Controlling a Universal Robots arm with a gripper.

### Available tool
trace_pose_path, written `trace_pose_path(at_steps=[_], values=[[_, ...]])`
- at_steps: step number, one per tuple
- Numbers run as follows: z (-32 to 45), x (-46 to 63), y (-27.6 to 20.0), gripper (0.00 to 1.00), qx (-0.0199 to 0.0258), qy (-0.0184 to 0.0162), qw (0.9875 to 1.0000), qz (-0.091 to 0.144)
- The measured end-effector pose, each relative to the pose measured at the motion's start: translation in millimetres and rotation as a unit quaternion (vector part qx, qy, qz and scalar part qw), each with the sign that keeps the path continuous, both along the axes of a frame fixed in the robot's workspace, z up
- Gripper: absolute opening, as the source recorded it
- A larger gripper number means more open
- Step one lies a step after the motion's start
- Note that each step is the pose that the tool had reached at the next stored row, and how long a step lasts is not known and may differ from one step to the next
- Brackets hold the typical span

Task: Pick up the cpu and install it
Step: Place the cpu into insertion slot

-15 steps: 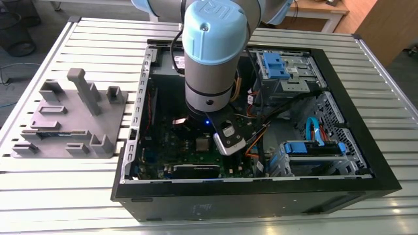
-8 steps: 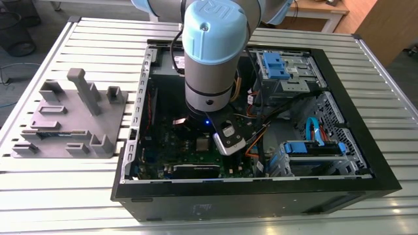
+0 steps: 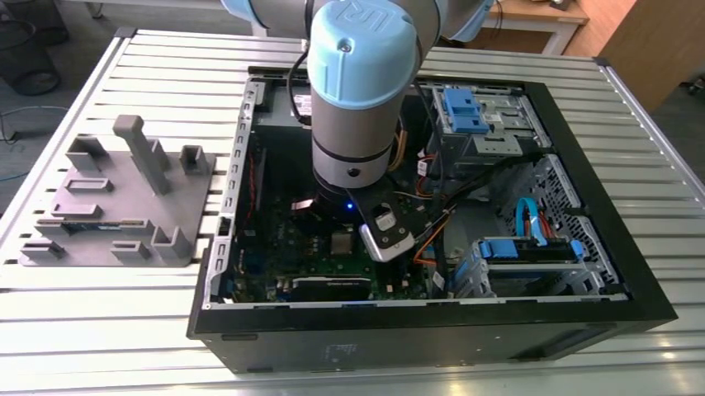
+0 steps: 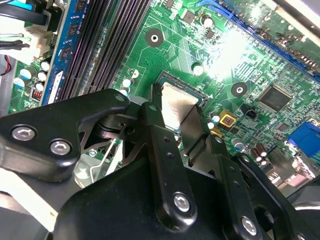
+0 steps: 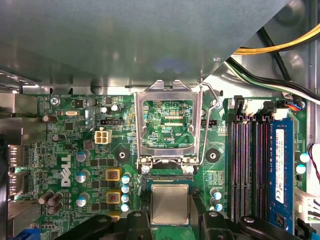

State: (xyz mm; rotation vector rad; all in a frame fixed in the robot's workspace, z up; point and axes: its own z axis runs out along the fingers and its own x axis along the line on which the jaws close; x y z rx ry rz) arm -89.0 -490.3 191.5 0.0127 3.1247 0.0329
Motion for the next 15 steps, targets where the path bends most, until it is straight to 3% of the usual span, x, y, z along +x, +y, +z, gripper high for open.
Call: trace_pose_path(at_steps=[15], values=[[1.1, 0.1, 0.1, 0.4, 0.0004, -0.0003, 1.0, 0.0]])
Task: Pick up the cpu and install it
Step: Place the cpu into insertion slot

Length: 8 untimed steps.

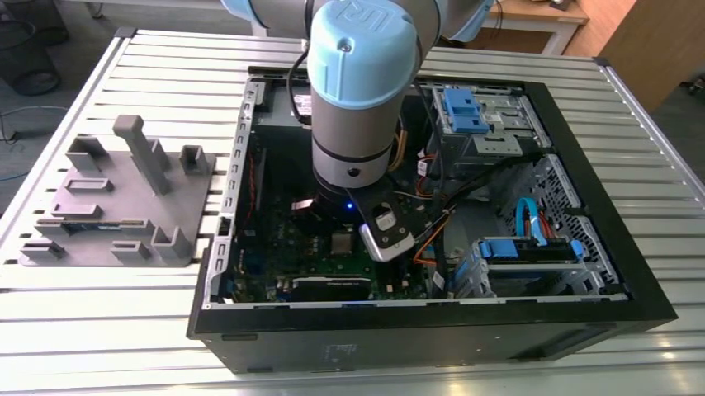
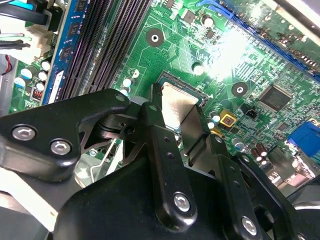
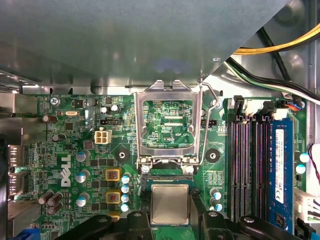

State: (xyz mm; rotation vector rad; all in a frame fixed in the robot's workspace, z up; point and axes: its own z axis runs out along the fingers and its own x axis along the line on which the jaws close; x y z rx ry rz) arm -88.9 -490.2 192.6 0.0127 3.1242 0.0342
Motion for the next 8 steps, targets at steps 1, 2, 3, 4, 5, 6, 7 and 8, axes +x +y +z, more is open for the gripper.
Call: trace_pose_path(at_steps=[1, 2, 3, 4, 5, 6, 7, 8], values=[[1.4, 0.0, 0.0, 0.4, -0.0002, 0.0001, 1.0, 0.0], [2.4, 0.0, -0.1, 0.4, -0.0003, 0.0002, 1.0, 0.0], [2.8, 0.0, -0.1, 0.4, -0.0003, 0.0002, 1.0, 0.0], [3.1, 0.0, 0.0, 0.4, -0.0003, 0.0002, 1.0, 0.0], [3.2, 0.0, 0.0, 0.4, -0.0002, 0.0002, 1.0, 0.0], [3.2, 0.0, -0.1, 0.4, -0.0002, 0.0002, 1.0, 0.0], [3.3, 0.0, -0.1, 0.4, -0.0003, 0.0002, 1.0, 0.0], [3.4, 0.0, -0.1, 0.4, -0.0004, 0.0002, 1.0, 0.0]])
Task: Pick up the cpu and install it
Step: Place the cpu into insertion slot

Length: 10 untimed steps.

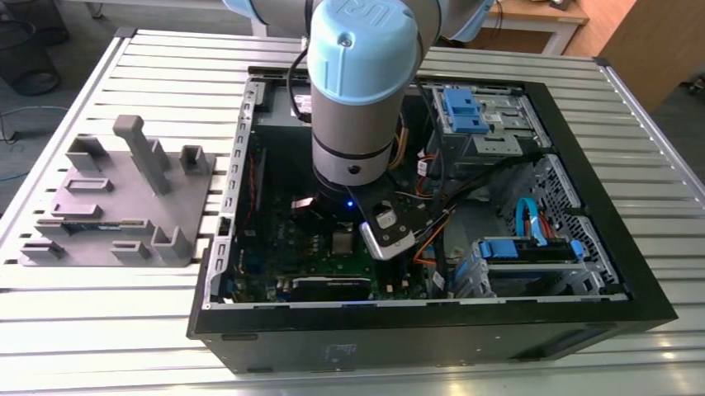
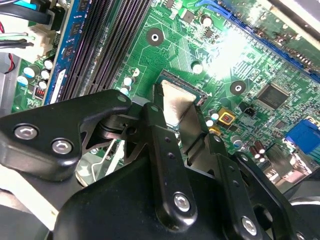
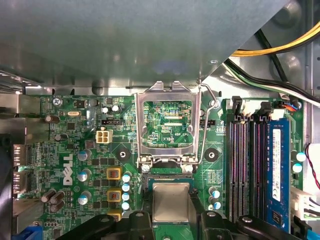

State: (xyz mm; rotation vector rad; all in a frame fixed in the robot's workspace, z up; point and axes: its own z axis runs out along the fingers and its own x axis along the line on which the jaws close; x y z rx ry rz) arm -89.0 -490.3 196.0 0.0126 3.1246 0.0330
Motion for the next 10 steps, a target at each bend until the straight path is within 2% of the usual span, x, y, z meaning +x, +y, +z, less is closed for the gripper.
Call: trace_pose_path(at_steps=[10], values=[[0.2, 0.0, 0.0, 0.41, 0.0, 0.0, 1.0, 0.0]])
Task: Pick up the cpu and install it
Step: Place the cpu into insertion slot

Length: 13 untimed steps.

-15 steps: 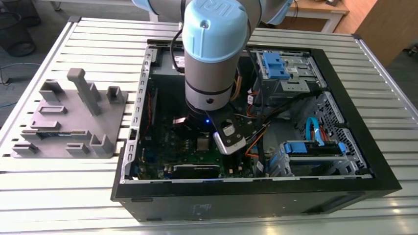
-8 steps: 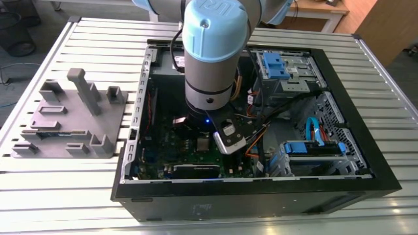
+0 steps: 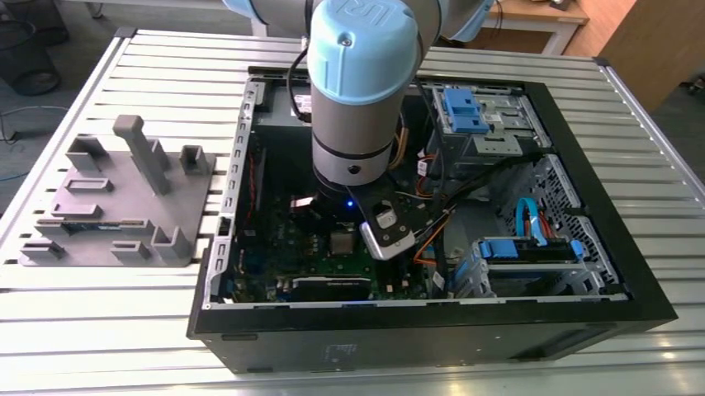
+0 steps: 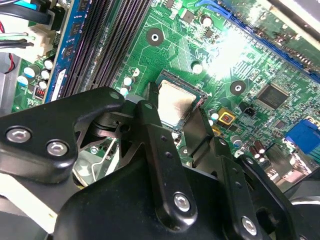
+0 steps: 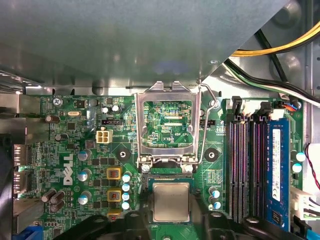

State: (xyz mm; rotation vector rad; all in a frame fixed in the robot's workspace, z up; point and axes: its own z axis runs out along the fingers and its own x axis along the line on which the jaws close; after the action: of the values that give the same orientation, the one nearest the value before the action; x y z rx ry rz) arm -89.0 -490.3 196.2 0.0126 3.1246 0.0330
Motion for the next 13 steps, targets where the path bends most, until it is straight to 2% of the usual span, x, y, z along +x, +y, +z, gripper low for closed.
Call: trace_pose_path(at_steps=[1, 13], values=[[0.0, 0.0, 0.0, 0.47, 0.0, 0.0, 1.0, 0.0], [-3.7, 0.0, 0.0, 0.47, -0.0001, 0.0, 1.0, 0.0]])
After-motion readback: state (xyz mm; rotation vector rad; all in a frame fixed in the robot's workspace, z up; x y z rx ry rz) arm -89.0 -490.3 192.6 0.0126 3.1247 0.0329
